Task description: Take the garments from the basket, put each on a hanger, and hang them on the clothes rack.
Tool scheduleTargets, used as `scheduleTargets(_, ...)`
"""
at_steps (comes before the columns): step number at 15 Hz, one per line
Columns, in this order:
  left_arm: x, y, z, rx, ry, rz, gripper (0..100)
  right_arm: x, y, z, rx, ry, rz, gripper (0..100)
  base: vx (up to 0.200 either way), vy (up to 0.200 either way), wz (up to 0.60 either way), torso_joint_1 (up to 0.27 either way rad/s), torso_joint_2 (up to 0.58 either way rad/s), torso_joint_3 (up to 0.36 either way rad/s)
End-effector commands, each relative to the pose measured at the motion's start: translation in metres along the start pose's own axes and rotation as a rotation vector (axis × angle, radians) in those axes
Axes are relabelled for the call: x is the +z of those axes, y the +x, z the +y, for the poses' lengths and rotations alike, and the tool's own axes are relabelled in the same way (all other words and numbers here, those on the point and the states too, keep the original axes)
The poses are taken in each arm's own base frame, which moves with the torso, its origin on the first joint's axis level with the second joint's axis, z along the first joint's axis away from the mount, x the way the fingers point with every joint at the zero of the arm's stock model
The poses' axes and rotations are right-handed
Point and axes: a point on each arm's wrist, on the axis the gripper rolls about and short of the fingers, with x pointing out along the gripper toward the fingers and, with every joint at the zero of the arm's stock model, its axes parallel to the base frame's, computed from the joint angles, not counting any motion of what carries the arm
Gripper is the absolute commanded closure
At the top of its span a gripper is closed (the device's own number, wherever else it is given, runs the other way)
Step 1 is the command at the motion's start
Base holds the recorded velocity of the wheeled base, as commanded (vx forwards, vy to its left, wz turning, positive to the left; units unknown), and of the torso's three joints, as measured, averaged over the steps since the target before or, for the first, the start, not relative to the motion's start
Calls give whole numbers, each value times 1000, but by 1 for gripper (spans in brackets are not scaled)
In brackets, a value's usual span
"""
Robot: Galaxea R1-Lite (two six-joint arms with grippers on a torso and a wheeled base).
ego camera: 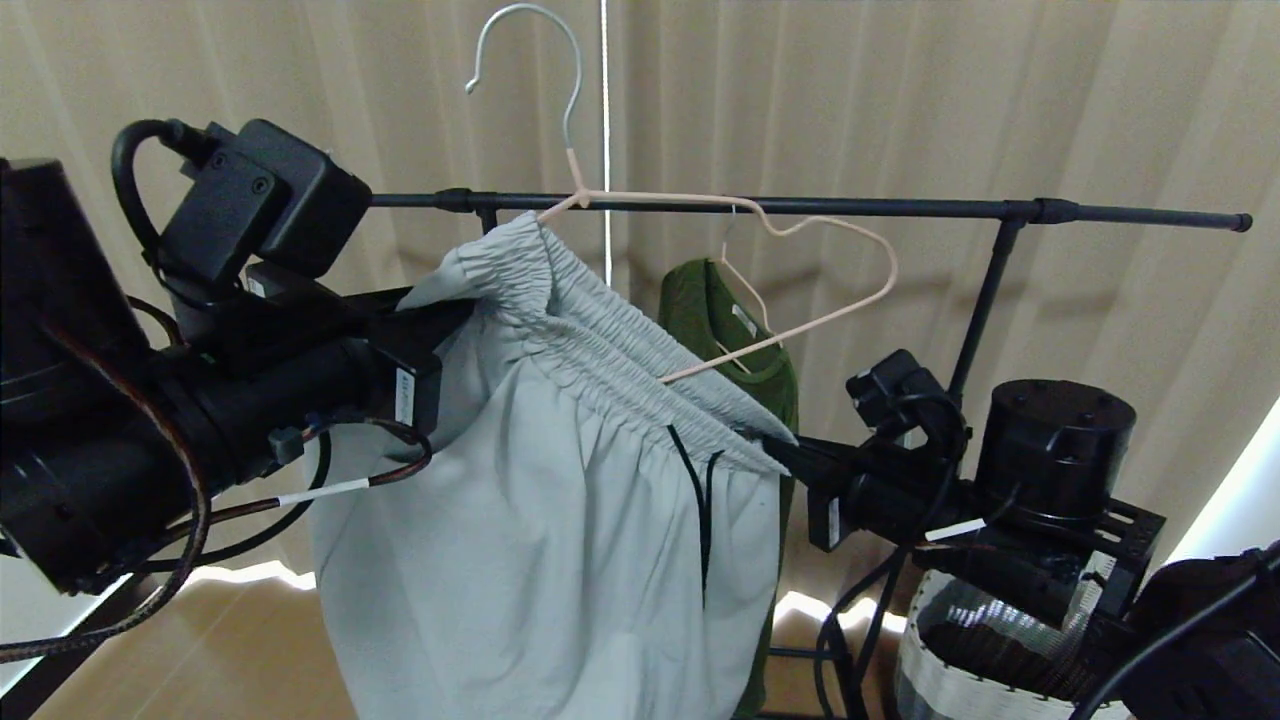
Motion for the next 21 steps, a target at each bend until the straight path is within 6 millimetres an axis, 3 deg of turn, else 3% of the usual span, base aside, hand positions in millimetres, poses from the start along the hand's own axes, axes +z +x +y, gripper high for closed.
scheduleTargets(1,-9,-1,2,11,5,31,100,3,-3,-9,-34,4,-13,100,0,0,0,0,0,0)
scheduleTargets(10,-38,-10,6,33,111,117,100,11,-12,-50,-174,-41,-39,100,0,0,0,0,0,0)
scheduleTargets(17,-56,-12,13,55,255,196,100,13,-15,-51,-180,-42,-49,100,0,0,0,0,0,0)
scheduleTargets(21,-74,-16,10,25,331,263,100,24,-18,-39,-131,-55,-83,100,0,0,0,0,0,0)
